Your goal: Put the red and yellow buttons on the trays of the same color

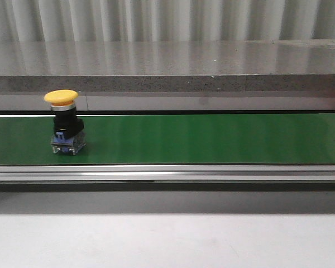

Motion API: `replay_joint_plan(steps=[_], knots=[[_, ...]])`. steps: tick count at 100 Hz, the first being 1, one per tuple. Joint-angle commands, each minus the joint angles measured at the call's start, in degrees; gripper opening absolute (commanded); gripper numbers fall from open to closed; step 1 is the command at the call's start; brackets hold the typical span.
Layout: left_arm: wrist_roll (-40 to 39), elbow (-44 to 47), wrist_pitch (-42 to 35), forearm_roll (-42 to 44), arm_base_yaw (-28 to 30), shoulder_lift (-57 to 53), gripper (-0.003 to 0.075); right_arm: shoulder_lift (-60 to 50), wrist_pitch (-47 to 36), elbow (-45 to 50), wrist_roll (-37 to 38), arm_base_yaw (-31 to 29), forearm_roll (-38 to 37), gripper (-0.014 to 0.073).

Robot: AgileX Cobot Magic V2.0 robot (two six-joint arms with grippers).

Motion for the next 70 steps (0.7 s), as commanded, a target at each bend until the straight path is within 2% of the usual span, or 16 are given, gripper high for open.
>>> replay_joint_plan(steps=[1,13,32,61,70], knots=[[0.26,-2.91,-0.29,-0.11,-4.05,-2.27,0.0059,0.3,-3.52,-1.56,0.03,-0.08,1.4,-0.0067],[0.26,-4.57,-0.11,1.08,-9.29,-1.86,0.0059,0.3,-3.52,-1.56,0.03,-0.08,1.4,-0.0067],[0.26,-5.86,-0.54,1.07,-13.48,0.88,0.0059,0.3,-3.52,-1.56,0.03,-0.08,1.4,-0.0067],[0.37,-9.14,3.47,1.07,-14.85,8.22,0.0067,0.3,-3.52,-1.56,0.03,-0.08,1.4,-0.0067],[1.3,-9.14,3.47,0.4,-14.85,8.79,0.0129,0.3,-3.52,-1.56,0.03,-0.08,1.4,-0.0067]])
